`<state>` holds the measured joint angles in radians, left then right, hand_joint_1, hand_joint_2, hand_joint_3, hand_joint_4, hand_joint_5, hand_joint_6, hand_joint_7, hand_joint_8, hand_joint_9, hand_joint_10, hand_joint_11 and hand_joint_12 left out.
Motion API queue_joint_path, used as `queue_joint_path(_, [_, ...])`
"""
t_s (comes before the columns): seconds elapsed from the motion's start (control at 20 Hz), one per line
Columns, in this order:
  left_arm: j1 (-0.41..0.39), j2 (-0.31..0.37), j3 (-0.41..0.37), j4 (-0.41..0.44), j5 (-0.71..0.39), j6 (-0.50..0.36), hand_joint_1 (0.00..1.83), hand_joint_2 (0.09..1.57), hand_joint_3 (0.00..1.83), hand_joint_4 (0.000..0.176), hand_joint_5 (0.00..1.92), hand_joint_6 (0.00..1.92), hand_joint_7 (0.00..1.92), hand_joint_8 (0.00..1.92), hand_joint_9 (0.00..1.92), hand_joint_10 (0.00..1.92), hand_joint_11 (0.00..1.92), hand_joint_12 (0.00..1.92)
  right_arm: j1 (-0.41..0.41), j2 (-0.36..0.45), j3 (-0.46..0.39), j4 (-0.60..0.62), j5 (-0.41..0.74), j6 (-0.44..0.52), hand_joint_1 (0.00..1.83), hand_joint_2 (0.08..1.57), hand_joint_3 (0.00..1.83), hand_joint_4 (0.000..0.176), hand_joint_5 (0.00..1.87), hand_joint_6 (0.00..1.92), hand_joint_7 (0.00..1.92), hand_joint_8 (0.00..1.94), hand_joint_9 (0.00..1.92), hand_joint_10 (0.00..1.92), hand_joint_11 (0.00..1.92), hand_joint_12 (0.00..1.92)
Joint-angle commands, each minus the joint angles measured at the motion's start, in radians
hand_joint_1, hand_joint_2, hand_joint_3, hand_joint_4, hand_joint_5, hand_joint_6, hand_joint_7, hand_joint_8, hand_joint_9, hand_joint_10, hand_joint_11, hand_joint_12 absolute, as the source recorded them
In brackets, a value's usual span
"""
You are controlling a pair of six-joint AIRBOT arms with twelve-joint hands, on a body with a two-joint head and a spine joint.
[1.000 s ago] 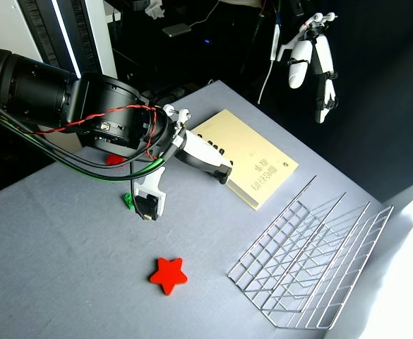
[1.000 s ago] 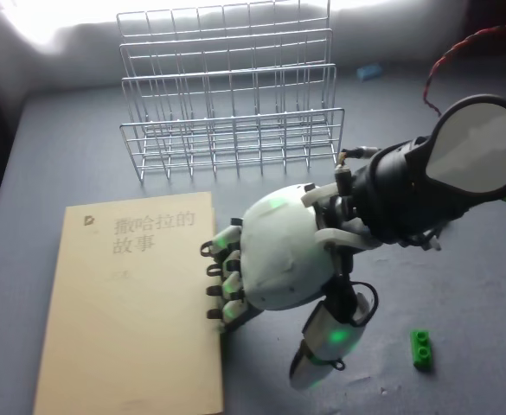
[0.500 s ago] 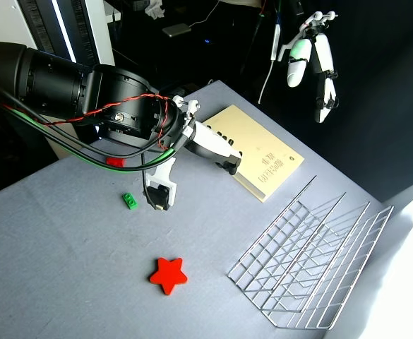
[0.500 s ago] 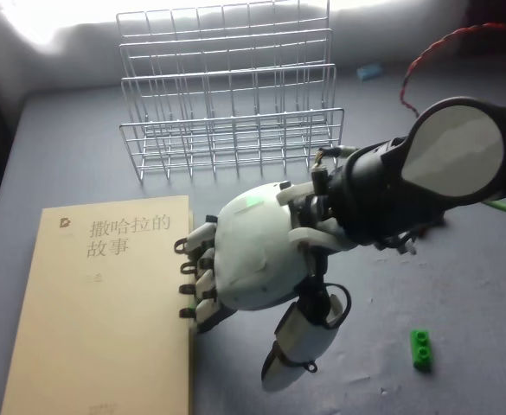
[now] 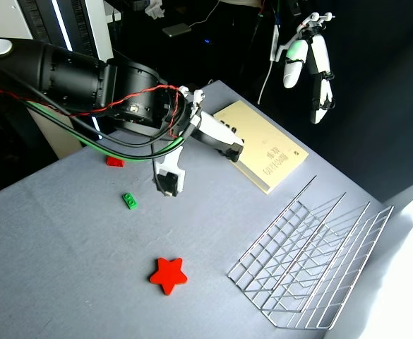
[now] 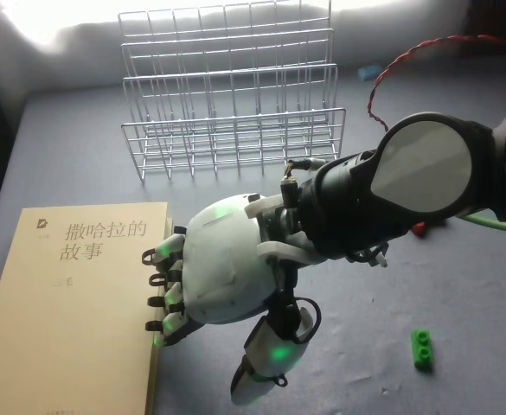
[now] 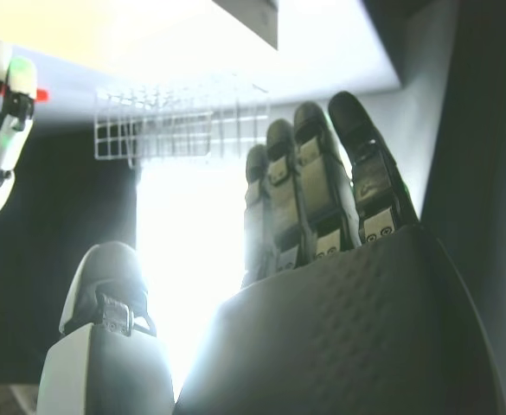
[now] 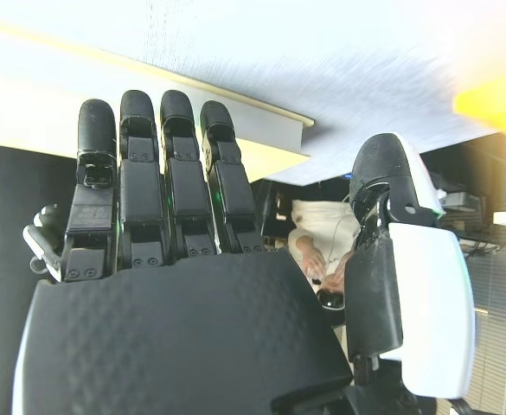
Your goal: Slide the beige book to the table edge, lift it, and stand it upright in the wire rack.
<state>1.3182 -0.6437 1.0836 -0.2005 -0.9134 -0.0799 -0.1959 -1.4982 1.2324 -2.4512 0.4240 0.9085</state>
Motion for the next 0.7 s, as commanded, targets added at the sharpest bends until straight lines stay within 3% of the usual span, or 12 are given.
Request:
queue_joint_path(0.0, [0.001, 0.009, 0.006, -0.038, -0.1, -0.006, 0.17, 1.14, 0.0, 0.0, 0.32, 0.0, 0.35, 0.0, 0.33, 0.0, 0.0, 0.72, 0.012, 0.002, 0.0, 0.026, -0.05, -0.003, 0.17, 1.1, 0.0, 0.0, 0.34, 0.0, 0.38, 0.0, 0.37, 0.0, 0.0, 0.93])
queue_joint_path(0.3, [0.001, 0.006, 0.011, -0.038, -0.101, -0.006, 0.16, 1.14, 0.0, 0.0, 0.29, 0.0, 0.32, 0.0, 0.3, 0.0, 0.0, 0.69, 0.005, -0.01, 0.018, 0.026, -0.065, -0.013, 0.17, 1.1, 0.0, 0.0, 0.34, 0.0, 0.38, 0.0, 0.37, 0.01, 0.0, 0.93])
queue_joint_path(0.65, [0.001, 0.005, 0.011, -0.038, -0.101, -0.006, 0.2, 1.13, 0.0, 0.0, 0.31, 0.0, 0.32, 0.0, 0.32, 0.0, 0.0, 0.8, -0.004, -0.036, 0.033, 0.026, -0.068, -0.015, 0.13, 1.11, 0.0, 0.0, 0.32, 0.0, 0.37, 0.0, 0.37, 0.0, 0.0, 0.95])
